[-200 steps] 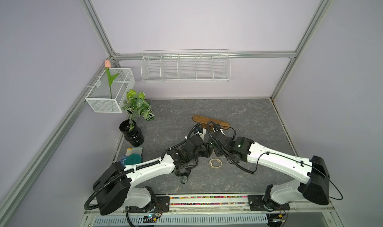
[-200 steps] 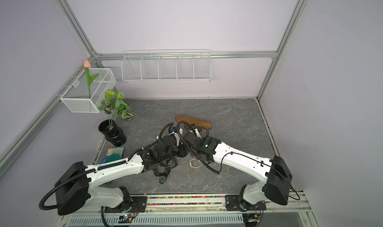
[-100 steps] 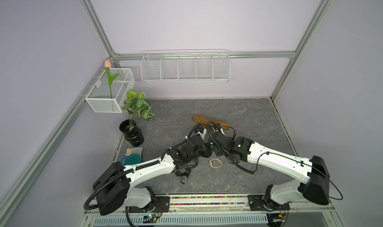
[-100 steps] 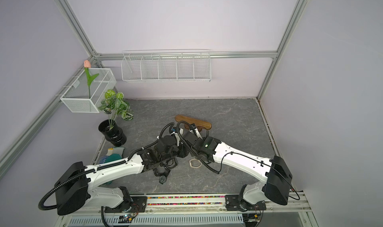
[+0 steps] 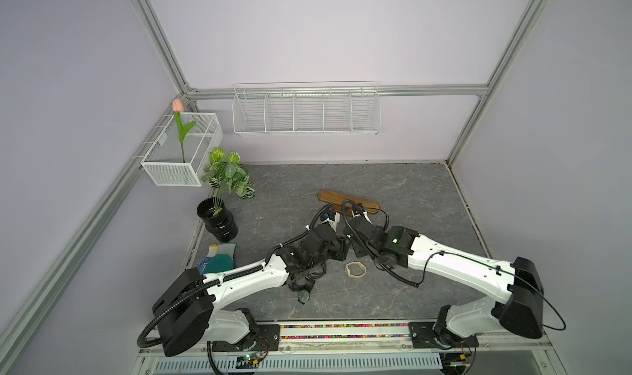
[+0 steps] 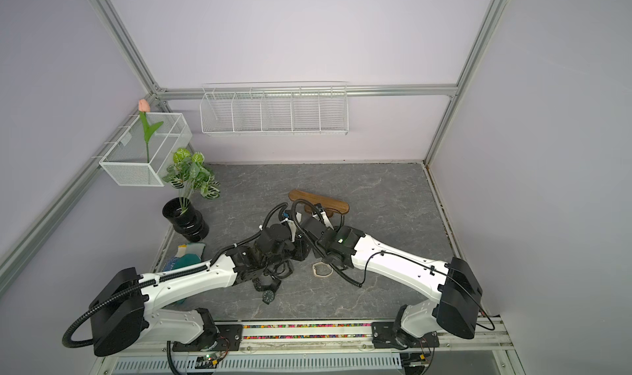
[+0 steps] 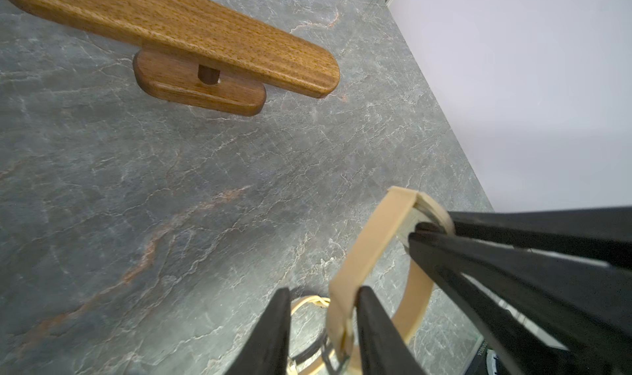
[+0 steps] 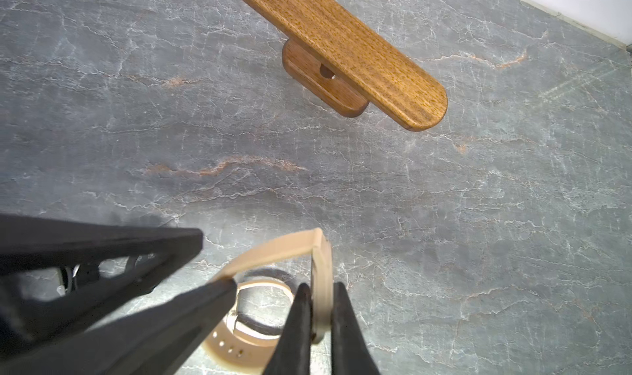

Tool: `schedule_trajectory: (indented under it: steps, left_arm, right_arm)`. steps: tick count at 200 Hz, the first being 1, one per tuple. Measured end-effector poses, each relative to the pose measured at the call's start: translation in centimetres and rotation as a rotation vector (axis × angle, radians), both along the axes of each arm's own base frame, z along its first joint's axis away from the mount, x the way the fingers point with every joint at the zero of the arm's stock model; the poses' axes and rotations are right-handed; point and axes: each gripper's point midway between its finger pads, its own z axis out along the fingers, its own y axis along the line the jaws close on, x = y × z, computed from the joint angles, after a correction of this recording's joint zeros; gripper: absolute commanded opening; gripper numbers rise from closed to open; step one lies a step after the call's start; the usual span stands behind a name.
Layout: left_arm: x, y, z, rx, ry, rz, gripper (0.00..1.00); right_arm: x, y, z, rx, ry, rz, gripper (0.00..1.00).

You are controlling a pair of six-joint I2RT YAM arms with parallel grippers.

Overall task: Place watch on stand
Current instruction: Pick up the watch at the center of the board.

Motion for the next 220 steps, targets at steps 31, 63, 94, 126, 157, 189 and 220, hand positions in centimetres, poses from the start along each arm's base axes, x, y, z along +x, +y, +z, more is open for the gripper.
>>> schedule_trajectory:
  steps: [31,63,94,126,157,189,220]
  left_arm:
    - [0.1,0.0,-0.2,0.009,0.004,0.003,0.16]
    - [0.3,0.0,0.0,0.012,-0.006,0.013,0.00]
    - [1.0,1.0,-0.3,0.056,-0.019,0.068,0.00]
    - [1.8,2.6,0.7,0.101,-0.086,0.114,0.00]
    - [2.2,4.2,4.5,0.043,-0.247,0.119,0.00]
    - [1.9,5.9,7.3,-0.046,-0.398,0.091,0.00]
    - [1.2,5.9,10.0,-0.147,-0.498,0.022,0.00]
  right_arm:
    - [0.1,0.2,0.1,0.009,-0.002,0.002,0.08]
    - [0.0,0.3,0.0,0.015,0.003,0.007,0.13]
    - [-0.4,1.2,0.1,0.036,0.025,0.059,0.39]
    - [-1.5,1.0,2.2,0.159,0.020,0.139,0.56]
    - [-2.5,-1.4,5.8,0.313,-0.080,0.191,0.68]
    - [-4.1,-3.6,7.7,0.436,-0.215,0.243,0.81]
    - [-6.0,-4.1,8.6,0.542,-0.304,0.337,0.89]
